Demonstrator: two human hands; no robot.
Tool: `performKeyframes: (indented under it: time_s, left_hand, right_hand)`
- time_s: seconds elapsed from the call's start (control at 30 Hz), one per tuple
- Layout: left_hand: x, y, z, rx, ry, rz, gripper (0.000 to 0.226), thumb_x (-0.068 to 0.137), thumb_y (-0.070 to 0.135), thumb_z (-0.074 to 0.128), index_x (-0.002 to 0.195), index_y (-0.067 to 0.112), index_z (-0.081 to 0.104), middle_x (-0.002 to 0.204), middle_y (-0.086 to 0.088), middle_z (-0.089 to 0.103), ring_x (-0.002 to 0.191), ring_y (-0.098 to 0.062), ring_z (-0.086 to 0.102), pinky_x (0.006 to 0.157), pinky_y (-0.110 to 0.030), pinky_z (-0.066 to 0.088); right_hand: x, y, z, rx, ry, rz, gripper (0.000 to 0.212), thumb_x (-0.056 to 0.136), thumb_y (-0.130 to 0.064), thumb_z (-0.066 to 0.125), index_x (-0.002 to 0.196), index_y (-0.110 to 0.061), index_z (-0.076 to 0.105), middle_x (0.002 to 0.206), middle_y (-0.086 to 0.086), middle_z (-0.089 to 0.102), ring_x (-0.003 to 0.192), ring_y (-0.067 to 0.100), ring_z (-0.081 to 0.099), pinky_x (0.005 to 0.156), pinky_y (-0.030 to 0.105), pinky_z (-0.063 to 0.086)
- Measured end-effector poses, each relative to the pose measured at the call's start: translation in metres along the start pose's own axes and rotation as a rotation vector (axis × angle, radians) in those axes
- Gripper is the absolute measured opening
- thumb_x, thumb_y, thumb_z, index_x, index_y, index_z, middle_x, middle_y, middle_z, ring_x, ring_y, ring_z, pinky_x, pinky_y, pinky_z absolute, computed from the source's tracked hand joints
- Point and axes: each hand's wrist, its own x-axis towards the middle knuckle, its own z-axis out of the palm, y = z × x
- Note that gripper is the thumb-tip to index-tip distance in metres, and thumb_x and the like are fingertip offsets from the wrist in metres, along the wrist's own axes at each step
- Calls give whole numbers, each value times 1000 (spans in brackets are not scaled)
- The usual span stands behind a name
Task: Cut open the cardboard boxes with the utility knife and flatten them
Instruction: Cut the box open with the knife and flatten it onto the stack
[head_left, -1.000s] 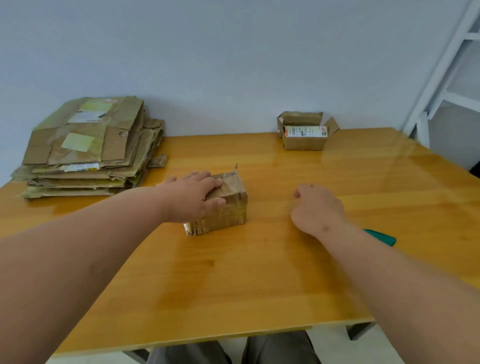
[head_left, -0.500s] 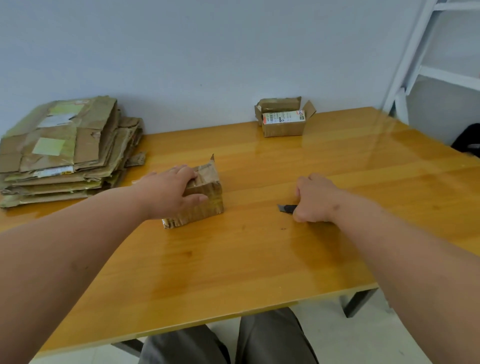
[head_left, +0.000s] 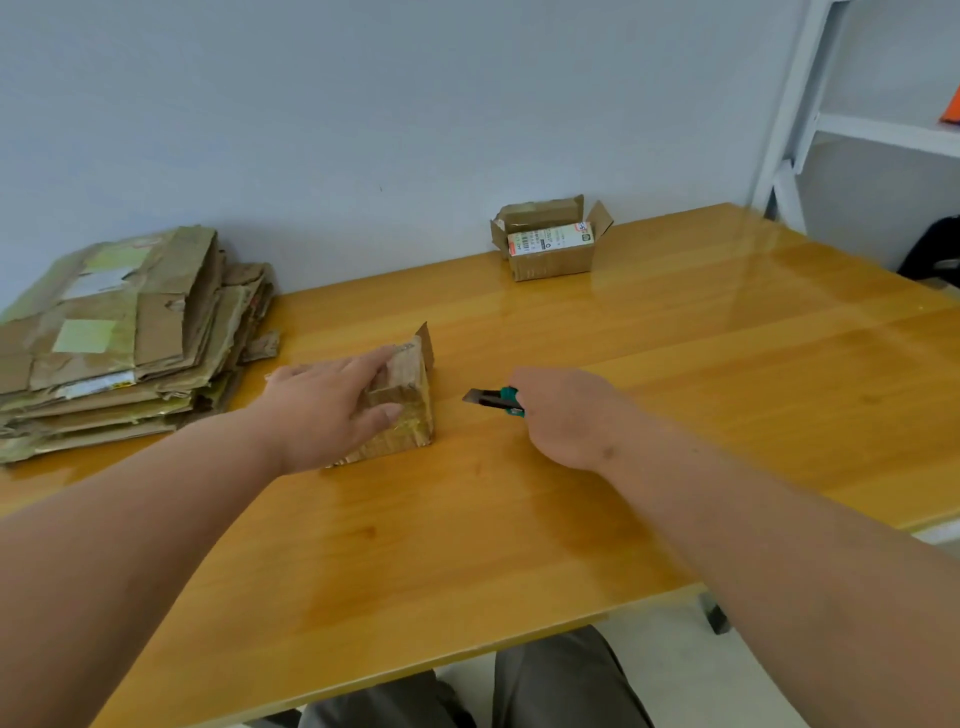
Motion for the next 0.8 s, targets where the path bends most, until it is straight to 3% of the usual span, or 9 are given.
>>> performKeyframes:
  time_s: [0.1,0.27,0.53,0.7,0.8]
  left_hand:
    - [1,-1,-2,-17,-5,29,65,93,64,26,151,42,7,156,9,31,138,-21,36,110,-45,25]
    - [1,-2,-6,-16,-58,79,67,86,67,13,150,48,8,159,19,15,143,-15,26,113,-48,23]
    - [2,-4,-3,-21,-54,85,70,83,68,10,150,50,7,159,19,14,143,-16,27,113,-48,24]
    - [2,-5,-1,-24,-37,87,65,88,66,14,150,49,9,159,19,16,142,-16,27,112,-47,25]
    - [2,-6,0,-28,-35,82,69,84,67,11,150,48,10,159,19,17,142,-15,28,111,-46,26]
  right_hand:
    - [4,-13,5,81,32,-85,12,100,-14,36,101,-22,46,81,-4,50,69,16,50,55,32,34]
    - [3,-19,14,94,183,-227,20,104,-25,31,102,-20,50,82,-4,53,71,20,52,61,38,42]
    - [5,-18,19,133,228,-244,21,105,-30,33,106,-22,53,83,-6,53,72,18,51,60,38,41]
    - [5,-26,14,167,277,-271,16,105,-29,33,92,-28,43,76,-12,47,64,8,44,52,31,29]
    - [9,-30,14,144,257,-255,15,105,-28,34,92,-29,42,76,-11,49,65,12,47,52,32,30]
